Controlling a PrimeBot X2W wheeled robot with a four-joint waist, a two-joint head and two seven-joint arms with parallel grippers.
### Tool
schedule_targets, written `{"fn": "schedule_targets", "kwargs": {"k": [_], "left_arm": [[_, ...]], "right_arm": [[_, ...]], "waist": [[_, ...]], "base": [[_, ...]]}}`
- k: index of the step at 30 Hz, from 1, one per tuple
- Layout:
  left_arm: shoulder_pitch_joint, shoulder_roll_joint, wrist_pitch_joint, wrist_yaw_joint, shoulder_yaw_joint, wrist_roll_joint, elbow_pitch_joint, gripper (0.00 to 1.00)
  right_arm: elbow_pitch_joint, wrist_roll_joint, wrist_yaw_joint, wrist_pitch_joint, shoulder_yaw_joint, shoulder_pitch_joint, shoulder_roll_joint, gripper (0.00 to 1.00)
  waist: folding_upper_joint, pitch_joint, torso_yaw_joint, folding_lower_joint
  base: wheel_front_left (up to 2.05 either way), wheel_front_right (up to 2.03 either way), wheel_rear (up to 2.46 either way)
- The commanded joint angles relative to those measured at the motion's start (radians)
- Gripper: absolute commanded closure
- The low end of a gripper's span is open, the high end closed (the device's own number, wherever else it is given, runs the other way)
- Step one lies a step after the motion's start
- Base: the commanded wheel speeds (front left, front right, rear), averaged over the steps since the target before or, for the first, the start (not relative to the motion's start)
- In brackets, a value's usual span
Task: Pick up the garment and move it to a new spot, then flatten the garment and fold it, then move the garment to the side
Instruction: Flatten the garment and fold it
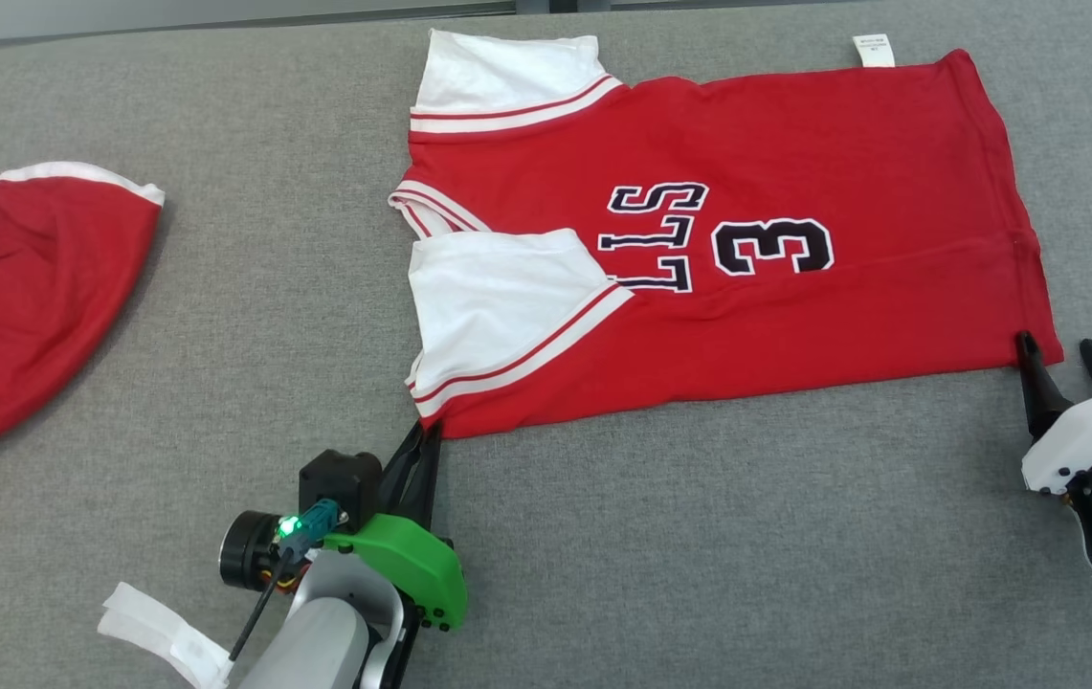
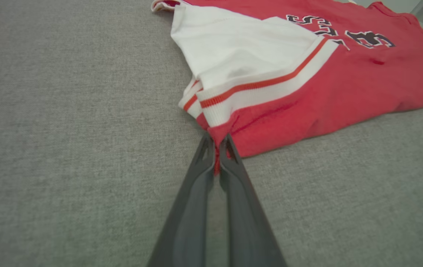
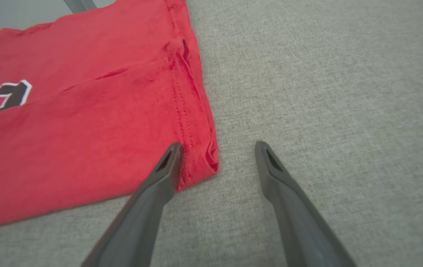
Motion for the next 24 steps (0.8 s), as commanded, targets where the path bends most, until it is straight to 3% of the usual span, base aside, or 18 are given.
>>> {"fn": "schedule_targets", "kwargs": {"k": [1, 2, 3, 13, 24], "left_arm": [[-0.017, 0.012, 0.003, 0.009, 0.002, 0.002, -0.007, 1.00], [-0.017, 0.014, 0.005, 0.010, 0.001, 0.002, -0.010, 1.00], [-0.017, 0.017, 0.007, 0.011, 0.001, 0.001, -0.014, 1.00], [0.073, 0.071, -0.007, 0.009, 0.020, -0.028, -0.069, 1.00], [0.242, 0.125, 0.056, 0.066, 0.006, -0.038, -0.238, 1.00]], "right_arm": [[0.017, 0.016, -0.001, 0.007, 0.020, -0.018, 0.005, 0.58], [0.024, 0.023, -0.001, 0.006, 0.031, -0.020, 0.008, 0.86], [0.028, 0.031, -0.001, 0.004, 0.044, -0.022, 0.010, 1.00], [-0.010, 0.089, -0.002, -0.024, 0.125, 0.041, -0.035, 1.00], [-0.137, 0.099, -0.002, -0.027, 0.098, 0.180, -0.119, 1.00]], "waist": [[0.0000, 0.005, 0.004, 0.0000], [0.0000, 0.005, 0.005, 0.0000], [0.0000, 0.003, 0.005, 0.0000], [0.0000, -0.079, -0.016, 0.0000], [0.0000, -0.119, -0.032, 0.0000]], "base": [[0.00, 0.00, 0.00], [0.00, 0.00, 0.00], [0.00, 0.00, 0.00], [0.00, 0.00, 0.00], [0.00, 0.00, 0.00]]}}
